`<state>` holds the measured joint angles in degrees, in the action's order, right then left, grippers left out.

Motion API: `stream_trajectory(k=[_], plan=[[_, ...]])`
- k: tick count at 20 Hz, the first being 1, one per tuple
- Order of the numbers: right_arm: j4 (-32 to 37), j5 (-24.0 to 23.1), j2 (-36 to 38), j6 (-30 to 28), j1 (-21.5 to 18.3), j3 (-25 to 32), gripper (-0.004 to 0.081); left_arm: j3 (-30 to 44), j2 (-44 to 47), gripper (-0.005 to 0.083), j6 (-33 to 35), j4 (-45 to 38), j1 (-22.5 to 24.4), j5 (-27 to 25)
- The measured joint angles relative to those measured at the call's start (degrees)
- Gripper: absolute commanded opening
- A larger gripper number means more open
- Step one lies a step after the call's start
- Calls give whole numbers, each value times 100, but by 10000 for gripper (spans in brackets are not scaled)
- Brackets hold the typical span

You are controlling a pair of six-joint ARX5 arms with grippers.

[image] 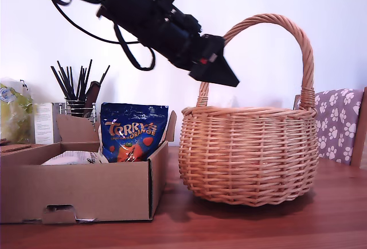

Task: Move the bags of Easter eggs from the cardboard box on the left into the woven basket on the right side.

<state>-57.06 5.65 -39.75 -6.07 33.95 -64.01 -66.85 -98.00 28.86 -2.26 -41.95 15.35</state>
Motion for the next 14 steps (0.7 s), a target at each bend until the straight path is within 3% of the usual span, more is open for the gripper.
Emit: stream_trajectory(k=[2,6,9,13,14], plan=[[0,0,-2,0,0,0,-13,0,407,-22,0,625,13,-149],[13,0,0,0,0,0,-13,-4,1521,-22,-205,1821,295,-262],[28,4,0,0,0,0,-13,0,1711,-22,-280,2503,911,-37],[35,11,-13,0,0,0,-13,490,1755,-17,-20,2699,1696,435],[44,13,-17,0,0,0,-13,522,1755,59,92,2785,1805,535]])
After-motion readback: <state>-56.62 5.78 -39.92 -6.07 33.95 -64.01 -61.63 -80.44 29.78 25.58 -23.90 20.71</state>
